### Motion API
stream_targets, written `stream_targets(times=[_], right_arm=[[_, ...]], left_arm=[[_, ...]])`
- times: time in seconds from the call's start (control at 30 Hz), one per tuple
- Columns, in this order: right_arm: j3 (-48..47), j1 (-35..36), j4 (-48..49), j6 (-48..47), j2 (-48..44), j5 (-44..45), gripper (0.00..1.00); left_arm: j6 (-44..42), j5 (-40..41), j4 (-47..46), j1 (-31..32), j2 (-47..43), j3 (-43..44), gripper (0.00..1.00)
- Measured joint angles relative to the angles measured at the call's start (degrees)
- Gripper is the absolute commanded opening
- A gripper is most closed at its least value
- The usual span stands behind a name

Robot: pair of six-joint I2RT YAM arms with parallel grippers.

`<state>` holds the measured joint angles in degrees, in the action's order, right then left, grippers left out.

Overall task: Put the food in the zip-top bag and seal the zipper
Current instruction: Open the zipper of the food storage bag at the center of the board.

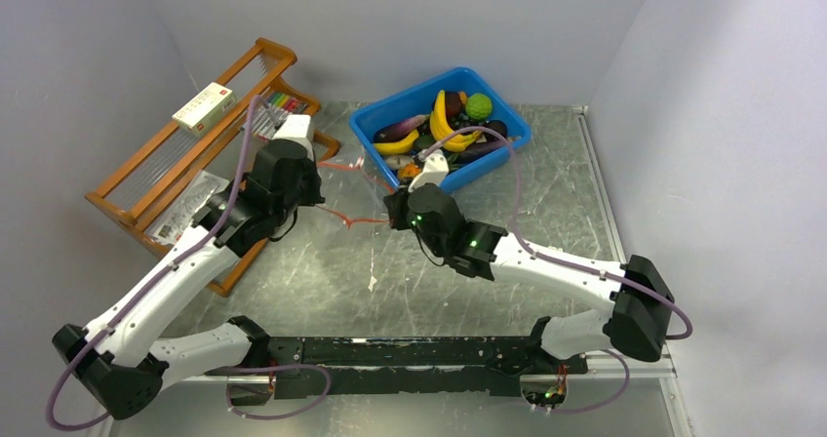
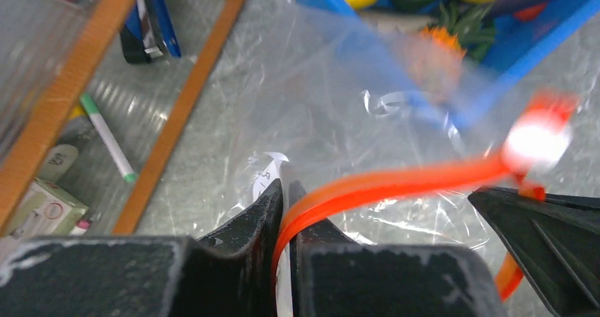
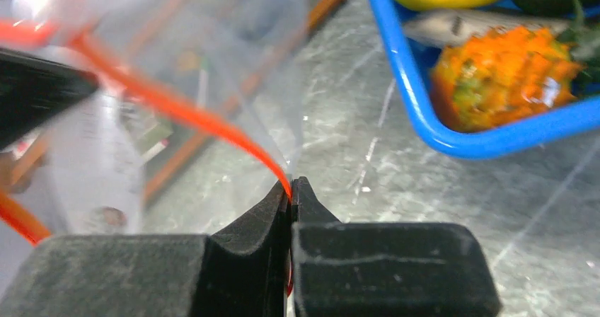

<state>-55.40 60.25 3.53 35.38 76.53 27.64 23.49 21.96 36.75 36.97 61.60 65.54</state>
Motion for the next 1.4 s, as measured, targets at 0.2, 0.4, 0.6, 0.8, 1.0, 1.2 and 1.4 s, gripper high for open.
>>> stream_targets(times=[0.2, 0.4, 0.6, 0.8, 1.0, 1.2, 1.4], right_arm=[[4.24, -2.10, -1.97, 4.28, -3.54, 0.17, 0.00], [6.95, -2.84, -1.05, 4.02, -3.32, -3.80, 0.00], [6.99, -2.99, -0.39, 3.37, -1.40, -7.67, 0.00], [8.07, -3.61, 0.96, 3.17, -1.44, -9.31, 0.00], [8.37, -5.33, 1.66, 2.93, -1.53, -10.34, 0.00], [10.69, -7.85, 2.56, 3.23, -1.53, -11.19, 0.00], [11.06, -8.20, 3.48, 3.06, -1.55, -13.05, 0.12]], left_arm=[[-0.87, 0.85, 0.31, 0.61, -1.90, 1.36, 0.07], [-4.00, -6.40, -1.22, 0.61, 0.59, -1.11, 0.23], [-3.52, -10.71, -1.14, 0.57, 5.62, -1.25, 0.37], [-3.76, -15.37, -2.40, 0.57, 3.52, -1.40, 0.07], [-4.59, -15.54, -3.34, 0.57, 3.43, -1.53, 0.07], [-4.55, -10.14, -2.51, 0.57, 3.69, -1.51, 0.07], [-5.57, -8.52, -2.38, 0.57, 4.24, -1.29, 0.07]])
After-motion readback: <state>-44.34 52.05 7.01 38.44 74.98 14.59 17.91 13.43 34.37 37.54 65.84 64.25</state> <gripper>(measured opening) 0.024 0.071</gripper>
